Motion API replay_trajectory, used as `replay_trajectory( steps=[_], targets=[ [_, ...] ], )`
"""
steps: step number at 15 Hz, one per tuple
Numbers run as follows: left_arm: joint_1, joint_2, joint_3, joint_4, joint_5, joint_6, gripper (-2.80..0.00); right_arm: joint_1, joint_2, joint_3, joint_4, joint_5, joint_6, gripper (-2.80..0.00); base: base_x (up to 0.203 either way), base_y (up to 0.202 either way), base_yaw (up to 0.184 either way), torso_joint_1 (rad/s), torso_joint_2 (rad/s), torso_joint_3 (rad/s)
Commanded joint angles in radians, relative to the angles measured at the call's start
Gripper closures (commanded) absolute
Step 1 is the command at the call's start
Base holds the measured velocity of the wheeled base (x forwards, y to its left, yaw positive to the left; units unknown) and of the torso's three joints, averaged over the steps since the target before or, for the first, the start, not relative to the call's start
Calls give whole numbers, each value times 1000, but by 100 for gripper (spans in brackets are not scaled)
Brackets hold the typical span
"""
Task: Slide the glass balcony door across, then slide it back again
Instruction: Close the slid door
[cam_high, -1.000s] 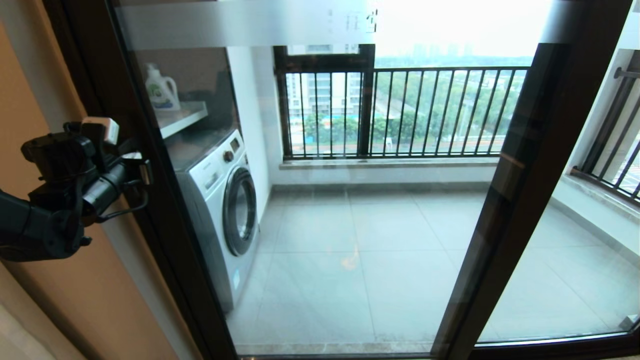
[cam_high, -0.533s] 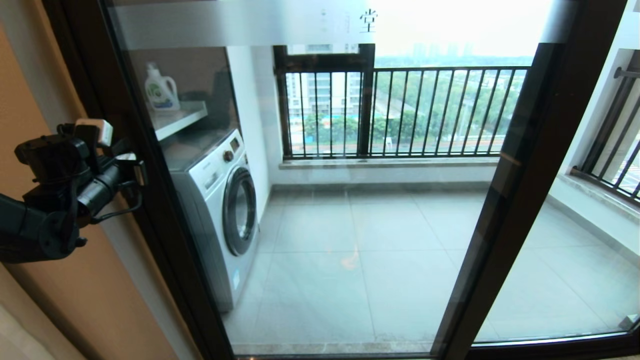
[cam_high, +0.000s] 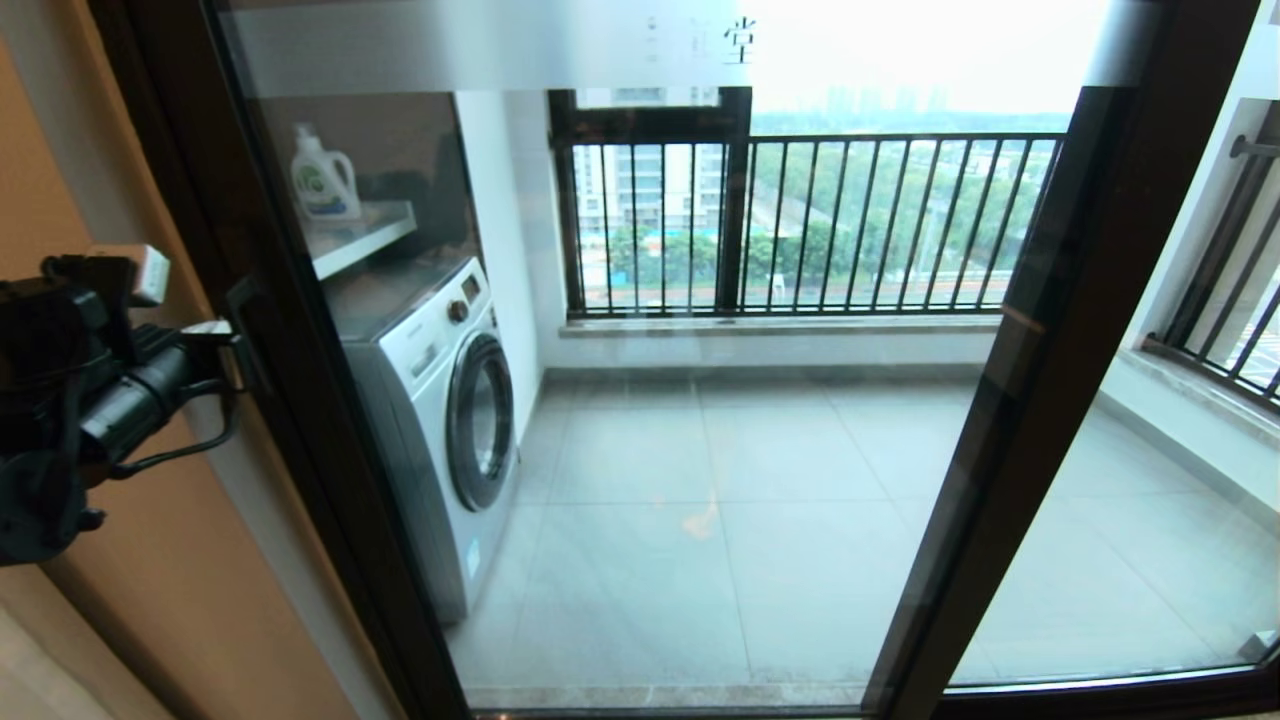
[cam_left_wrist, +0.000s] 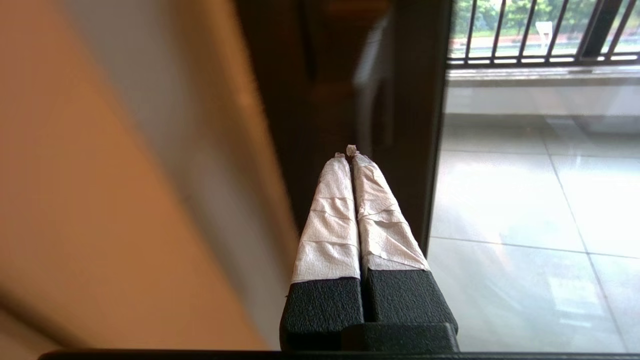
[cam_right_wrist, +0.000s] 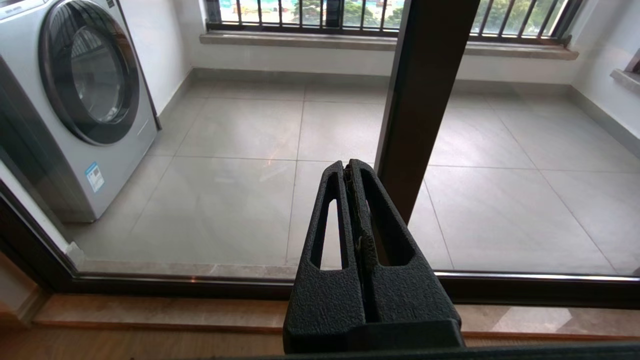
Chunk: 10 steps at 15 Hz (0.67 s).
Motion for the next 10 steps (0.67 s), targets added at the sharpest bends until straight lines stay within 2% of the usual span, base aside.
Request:
replay_trajectory(
  steps=[1, 5, 10],
  targets=[
    [-5, -149, 83, -8, -26, -23, 0, 0, 1, 0, 1, 0, -1, 0, 0, 0, 0, 0, 0, 0],
    [4, -363, 228, -3, -43, -92, 0, 0, 1, 0, 1, 0, -1, 0, 0, 0, 0, 0, 0, 0],
    [8, -619, 473, 5, -76, -124, 0, 0, 1, 0, 1, 0, -1, 0, 0, 0, 0, 0, 0, 0]
  ],
)
